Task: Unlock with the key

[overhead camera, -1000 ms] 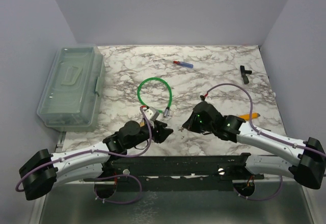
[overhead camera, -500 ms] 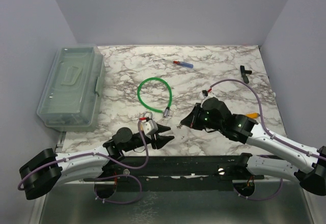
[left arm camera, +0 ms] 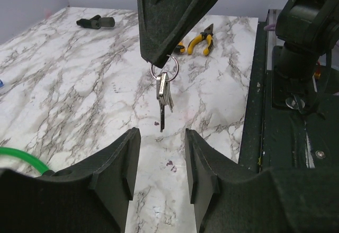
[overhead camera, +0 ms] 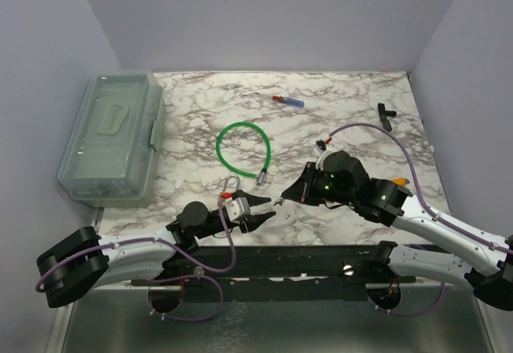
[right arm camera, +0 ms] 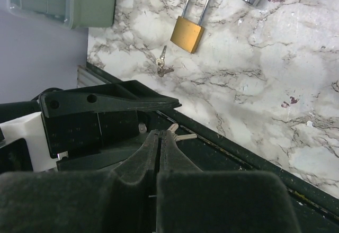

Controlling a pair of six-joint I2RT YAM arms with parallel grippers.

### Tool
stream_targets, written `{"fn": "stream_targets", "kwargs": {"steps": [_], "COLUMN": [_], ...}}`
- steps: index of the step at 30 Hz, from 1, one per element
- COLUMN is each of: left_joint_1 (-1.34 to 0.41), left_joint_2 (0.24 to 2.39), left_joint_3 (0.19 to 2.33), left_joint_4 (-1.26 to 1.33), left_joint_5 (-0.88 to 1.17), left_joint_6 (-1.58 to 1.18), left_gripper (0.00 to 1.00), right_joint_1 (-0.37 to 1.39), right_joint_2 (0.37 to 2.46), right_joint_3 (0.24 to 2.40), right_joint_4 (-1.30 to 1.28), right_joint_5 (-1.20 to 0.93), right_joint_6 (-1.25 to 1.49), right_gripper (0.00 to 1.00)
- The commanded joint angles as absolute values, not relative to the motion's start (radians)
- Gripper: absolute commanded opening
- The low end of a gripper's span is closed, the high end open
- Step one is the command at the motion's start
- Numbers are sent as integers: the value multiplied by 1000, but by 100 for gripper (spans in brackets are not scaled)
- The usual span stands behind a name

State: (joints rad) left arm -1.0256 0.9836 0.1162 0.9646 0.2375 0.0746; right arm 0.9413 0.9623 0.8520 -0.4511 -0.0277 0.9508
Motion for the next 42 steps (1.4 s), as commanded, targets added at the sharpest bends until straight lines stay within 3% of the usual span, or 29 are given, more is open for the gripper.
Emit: {"fn": "stream_targets", "kwargs": {"steps": [1, 13, 16, 19, 25, 27, 30, 32, 36, 42], "left_joint_1": [-1031, -1031, -1032, -1032, -1031, -1031, -1035, -1053, -1068, -1069], "left_joint_2": [1014, 1059, 1059, 1056, 999, 950, 868, 843, 843, 901], "left_joint_3": [136, 160, 160, 158, 148, 158, 220, 271, 436, 689], "left_joint_4": [1018, 1056, 1057, 1057, 1047, 982, 756, 647, 330, -163], "left_joint_5": [250, 248, 247, 246, 227, 206, 158, 88, 40, 8], "left_joint_6": [135, 135, 136, 143, 111, 107, 130, 147, 157, 170], "left_gripper": [42, 34, 23, 0, 0, 0, 0, 0, 0, 0], "right_joint_1": [939, 939, 939, 939, 939, 939, 939, 939, 939, 939], "right_joint_2": [958, 971, 973, 973, 971, 962, 925, 892, 812, 680], "right_joint_3": [889, 875, 873, 871, 867, 867, 855, 846, 822, 754], "right_joint_4": [-461, -439, -436, -435, -438, -441, -459, -470, -478, -363], "right_joint_5": [-83, -115, -120, -123, -124, -123, -80, -32, 79, 49], "right_joint_6": [929, 927, 929, 929, 911, 877, 824, 786, 735, 599], "right_gripper": [0, 0, 0, 0, 0, 18, 55, 67, 75, 77]}}
